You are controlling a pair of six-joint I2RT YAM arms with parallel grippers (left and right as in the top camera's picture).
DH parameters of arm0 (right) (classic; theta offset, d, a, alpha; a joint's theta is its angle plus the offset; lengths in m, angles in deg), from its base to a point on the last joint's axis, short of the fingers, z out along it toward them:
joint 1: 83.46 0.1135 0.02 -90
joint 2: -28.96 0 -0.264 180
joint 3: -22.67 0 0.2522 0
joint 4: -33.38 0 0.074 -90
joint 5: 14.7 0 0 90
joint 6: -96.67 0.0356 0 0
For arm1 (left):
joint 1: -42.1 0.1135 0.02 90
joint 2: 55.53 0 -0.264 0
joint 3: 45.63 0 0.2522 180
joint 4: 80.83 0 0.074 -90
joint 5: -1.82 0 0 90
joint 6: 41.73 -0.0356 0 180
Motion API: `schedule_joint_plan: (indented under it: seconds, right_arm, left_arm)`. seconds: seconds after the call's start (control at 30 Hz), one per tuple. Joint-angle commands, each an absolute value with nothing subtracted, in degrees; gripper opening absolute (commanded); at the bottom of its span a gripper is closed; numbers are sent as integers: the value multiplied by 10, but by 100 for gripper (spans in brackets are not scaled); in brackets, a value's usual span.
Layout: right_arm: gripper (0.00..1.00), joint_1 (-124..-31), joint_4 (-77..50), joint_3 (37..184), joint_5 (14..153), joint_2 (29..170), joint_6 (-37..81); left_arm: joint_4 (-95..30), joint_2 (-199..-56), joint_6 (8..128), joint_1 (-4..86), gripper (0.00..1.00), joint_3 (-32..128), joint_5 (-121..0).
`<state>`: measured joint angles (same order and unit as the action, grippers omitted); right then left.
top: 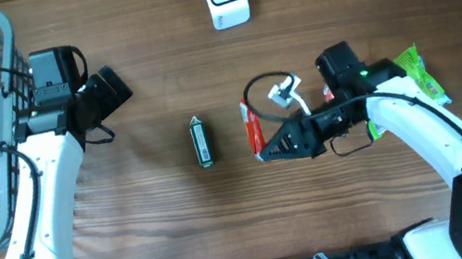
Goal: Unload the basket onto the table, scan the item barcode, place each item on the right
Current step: 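Lift the Nescafe stick and swing it right and up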
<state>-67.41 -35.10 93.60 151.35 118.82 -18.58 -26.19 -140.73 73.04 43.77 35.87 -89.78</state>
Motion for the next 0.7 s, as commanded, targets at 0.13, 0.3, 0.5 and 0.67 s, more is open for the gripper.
schedule_joint_plan:
  seconds: [0.13,0.3,0.5,0.67]
  right_arm:
    - [4,-673,-285,946,1684,1164,-108]
    - [5,-673,-134,957,1684,1024,103]
    - [4,-673,116,957,1683,904,362]
    - [4,-673,117,957,1683,906,366]
  left_arm:
    - [-263,-1404,732,440,100,366,-902]
    - [-263,-1404,732,440,100,366,-902]
    - [-263,-1404,732,440,100,366,-902]
    - [-263,-1404,732,440,100,366,-902]
